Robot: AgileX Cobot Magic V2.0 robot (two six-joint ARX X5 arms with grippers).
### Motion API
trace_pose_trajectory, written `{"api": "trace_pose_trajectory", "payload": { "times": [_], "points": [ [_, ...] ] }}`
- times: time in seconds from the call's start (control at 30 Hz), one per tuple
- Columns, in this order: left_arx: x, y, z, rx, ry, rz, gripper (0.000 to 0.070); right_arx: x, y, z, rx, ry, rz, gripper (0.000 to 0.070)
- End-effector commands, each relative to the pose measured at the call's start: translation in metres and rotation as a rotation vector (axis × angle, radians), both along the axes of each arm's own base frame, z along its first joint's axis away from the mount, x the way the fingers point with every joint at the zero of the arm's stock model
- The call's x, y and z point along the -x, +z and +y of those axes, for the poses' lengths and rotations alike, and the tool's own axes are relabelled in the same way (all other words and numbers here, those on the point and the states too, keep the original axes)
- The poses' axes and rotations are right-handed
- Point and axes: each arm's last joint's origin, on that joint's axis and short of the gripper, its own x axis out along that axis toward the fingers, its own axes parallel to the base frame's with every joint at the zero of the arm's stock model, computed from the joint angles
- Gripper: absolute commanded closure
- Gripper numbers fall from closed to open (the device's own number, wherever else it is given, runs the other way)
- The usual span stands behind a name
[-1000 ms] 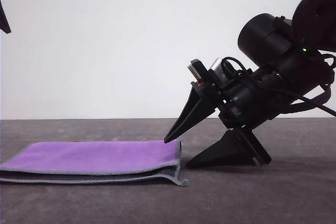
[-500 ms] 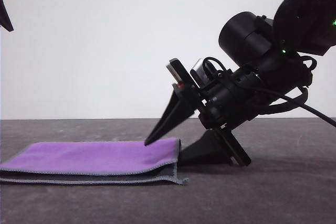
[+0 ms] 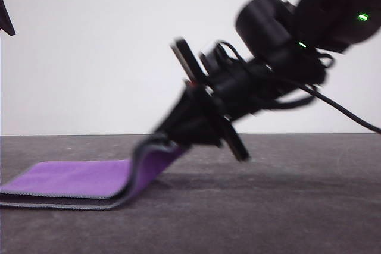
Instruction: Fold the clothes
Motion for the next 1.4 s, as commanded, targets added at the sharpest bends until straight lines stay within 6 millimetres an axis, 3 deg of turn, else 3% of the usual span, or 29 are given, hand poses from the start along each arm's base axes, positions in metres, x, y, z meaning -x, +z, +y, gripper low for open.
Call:
{"api": "trace_pose_trajectory", "payload": {
  "times": [0.0, 0.33, 0.6, 0.8, 0.9, 0.97, 1.37],
  "points": [
    [-0.004, 0.002, 0.001, 0.007, 0.008, -0.004, 0.0420, -0.004, 0.002, 0.014, -0.017, 0.021, -0.002, 0.0700],
    [-0.004, 0.002, 0.001, 0.008, 0.010, -0.003, 0.0420, -0.016, 0.006, 0.082, -0.031, 0.136, -0.008, 0.0700],
    [-0.004, 0.002, 0.001, 0.008, 0.010, -0.003, 0.0420, -0.020, 0.001, 0.114, -0.033, 0.180, -0.002, 0.0700],
    [-0.004, 0.002, 0.001, 0.008, 0.010, -0.004, 0.0420, -0.019, 0.001, 0.120, -0.037, 0.193, -0.009, 0.0677],
    [-0.004, 0.002, 0.001, 0.008, 0.010, -0.005, 0.0420, -0.018, 0.002, 0.121, -0.053, 0.218, -0.013, 0.0418],
    [-0.004, 0.002, 0.001, 0.008, 0.010, -0.007, 0.0420, -0.018, 0.002, 0.121, -0.054, 0.221, -0.011, 0.0347],
    [-0.005, 0.003, 0.001, 0.006, 0.011, -0.022, 0.0420, -0.020, 0.010, 0.117, -0.088, 0.275, -0.074, 0.0347]
  ]
}}
